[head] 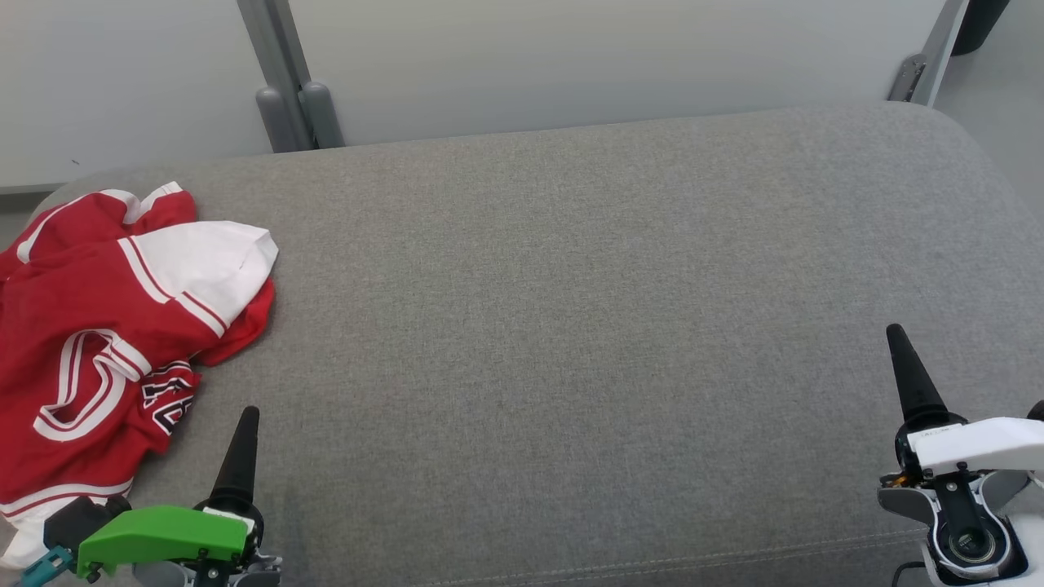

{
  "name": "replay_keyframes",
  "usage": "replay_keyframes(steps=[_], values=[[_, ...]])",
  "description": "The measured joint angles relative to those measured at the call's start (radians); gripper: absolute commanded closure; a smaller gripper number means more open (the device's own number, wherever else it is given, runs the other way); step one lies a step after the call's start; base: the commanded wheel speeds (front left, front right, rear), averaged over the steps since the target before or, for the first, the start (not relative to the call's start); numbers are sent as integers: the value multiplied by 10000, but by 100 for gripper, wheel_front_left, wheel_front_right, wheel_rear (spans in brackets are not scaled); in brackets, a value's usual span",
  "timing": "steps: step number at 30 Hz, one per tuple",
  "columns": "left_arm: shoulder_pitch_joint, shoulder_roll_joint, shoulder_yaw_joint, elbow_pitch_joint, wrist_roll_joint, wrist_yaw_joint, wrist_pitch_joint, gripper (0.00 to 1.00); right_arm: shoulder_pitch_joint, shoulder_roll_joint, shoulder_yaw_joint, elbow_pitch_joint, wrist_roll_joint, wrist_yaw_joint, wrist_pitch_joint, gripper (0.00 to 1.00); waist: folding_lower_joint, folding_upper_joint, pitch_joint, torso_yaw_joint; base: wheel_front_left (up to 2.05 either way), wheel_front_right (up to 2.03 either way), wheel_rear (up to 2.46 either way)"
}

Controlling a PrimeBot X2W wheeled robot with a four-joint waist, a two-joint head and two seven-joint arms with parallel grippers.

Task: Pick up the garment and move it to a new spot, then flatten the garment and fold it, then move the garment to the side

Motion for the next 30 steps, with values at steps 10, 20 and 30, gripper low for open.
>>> replay_keyframes(steps=[10, 20, 30], values=[[-44, 84, -50, -194, 1967, 8, -372, 0, 1, -307, 619, -151, -2184, -439, -351, 0, 0, 0, 3, 33, 0, 0, 0], [-47, 98, -136, -391, 3478, 125, -683, 0, 1, -516, 1110, -174, -3701, -690, -673, 0, 0, 0, -27, 53, 0, 0, 0], [-43, 86, -211, -585, 5179, 138, -989, 0, 4, -589, 1465, -167, -5120, -878, -993, 0, 0, 0, -90, 77, 0, 0, 0]])
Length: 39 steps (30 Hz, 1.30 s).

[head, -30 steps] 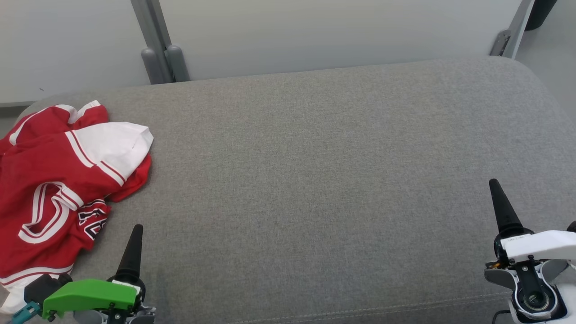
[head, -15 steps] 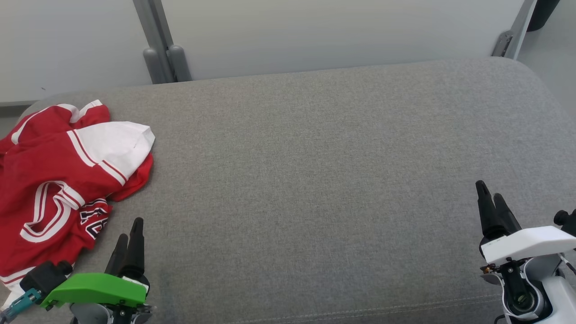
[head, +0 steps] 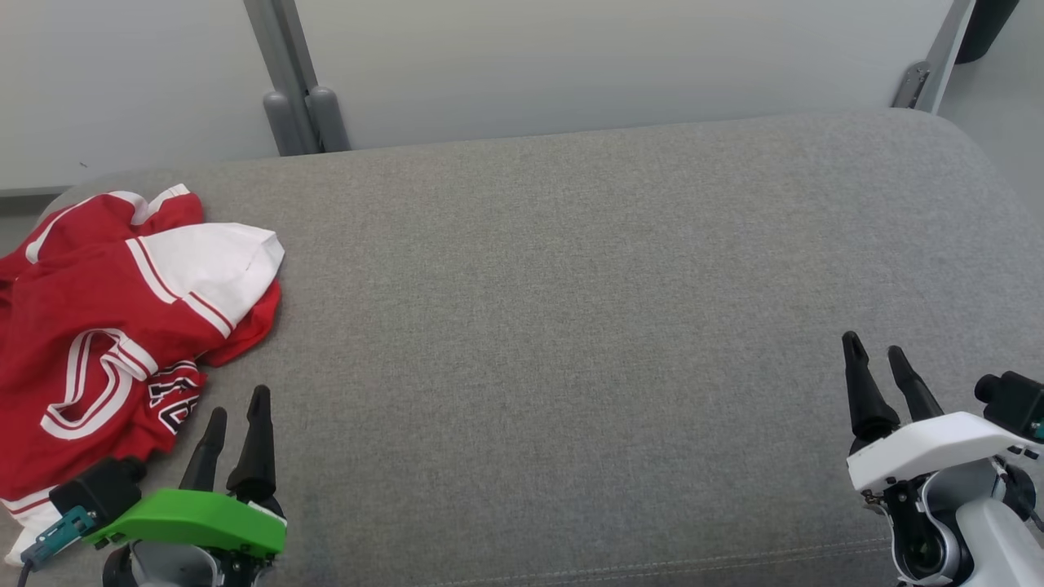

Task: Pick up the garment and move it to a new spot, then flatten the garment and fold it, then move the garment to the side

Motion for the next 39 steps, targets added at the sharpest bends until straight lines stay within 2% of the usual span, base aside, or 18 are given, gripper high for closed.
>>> replay_keyframes(steps=[19, 39], values=[[24, -23, -132, -393, 3016, 0, -706, 0, 37, -240, 466, 38, -2656, -439, -679, 0, 0, 0, -70, 20, 0, 0, 0], [259, -94, -274, -422, 5597, -61, -1400, 0, 187, -397, 740, -44, -5229, -834, -1360, 0, 0, 0, -86, -42, 0, 0, 0]])
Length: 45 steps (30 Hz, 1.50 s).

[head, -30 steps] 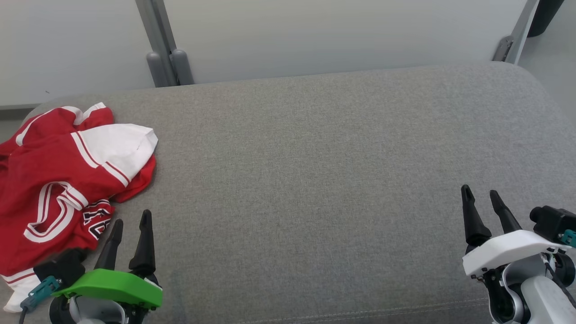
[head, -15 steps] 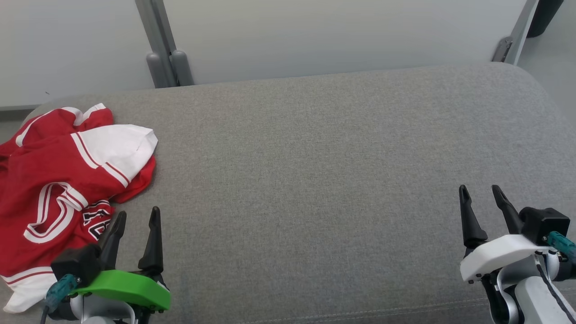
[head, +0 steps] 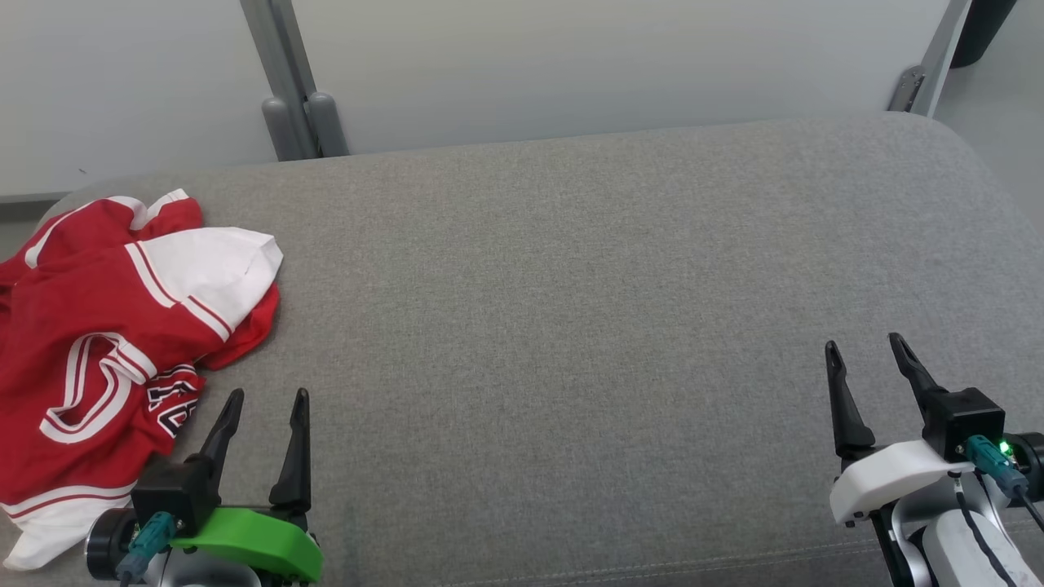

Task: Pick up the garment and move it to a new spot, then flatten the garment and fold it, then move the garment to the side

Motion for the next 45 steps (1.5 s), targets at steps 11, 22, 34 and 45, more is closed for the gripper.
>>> replay_keyframes(steps=[11, 22, 34, 45], values=[[13, -65, 65, 165, 73, -84, -33, 0, 12, -13, -82, -12, -178, -29, -63, 0, 0, 0, 24, -9, 0, 0, 0], [13, -155, 94, 307, 58, -90, -33, 0, 12, -10, -150, -12, -180, 19, -63, 0, 0, 0, 13, 18, 0, 0, 0], [-70, -188, -117, 424, 86, -98, -33, 0, 92, 44, -268, -98, -284, 113, -63, 0, 0, 0, -18, 690, 0, 0, 0], [-66, -192, 79, 575, 165, -98, -33, 0, 143, 178, -109, -84, -357, 282, -63, 0, 0, 0, -75, 1857, 0, 0, 0]])
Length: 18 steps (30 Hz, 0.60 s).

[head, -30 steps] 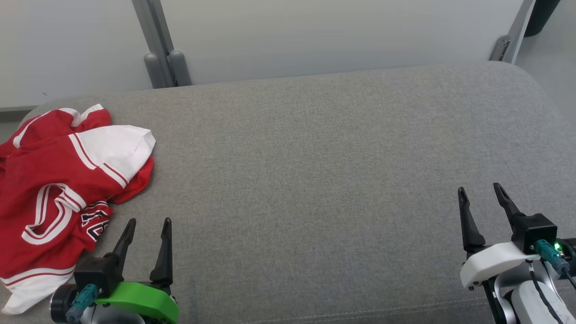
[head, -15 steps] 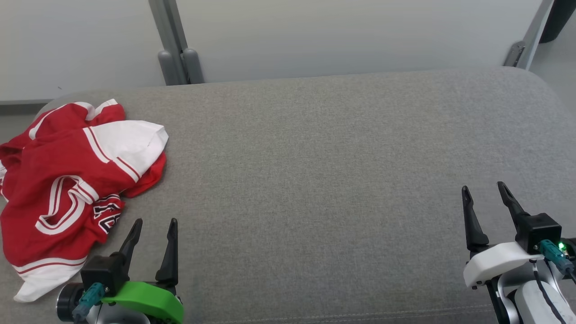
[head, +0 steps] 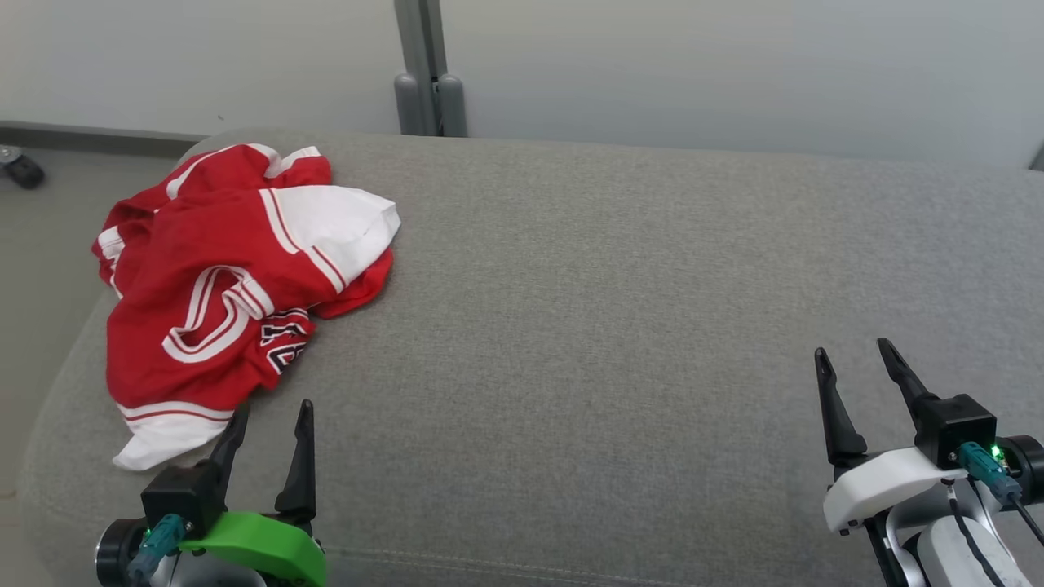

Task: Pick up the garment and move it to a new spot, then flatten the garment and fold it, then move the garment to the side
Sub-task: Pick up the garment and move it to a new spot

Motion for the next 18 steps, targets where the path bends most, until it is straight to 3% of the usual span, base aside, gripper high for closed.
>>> replay_keyframes(steps=[11, 18], values=[[17, -2, 54, 48, 61, -2, 0, 0, 7, 211, 161, 58, -98, 146, -2, 0, 0, 0, -95, 1361, 0, 0, 0], [34, -4, 316, 25, 61, -2, 0, 0, 5, 280, 309, 142, -161, 232, -2, 0, 0, 0, -156, 1650, 0, 0, 0]])
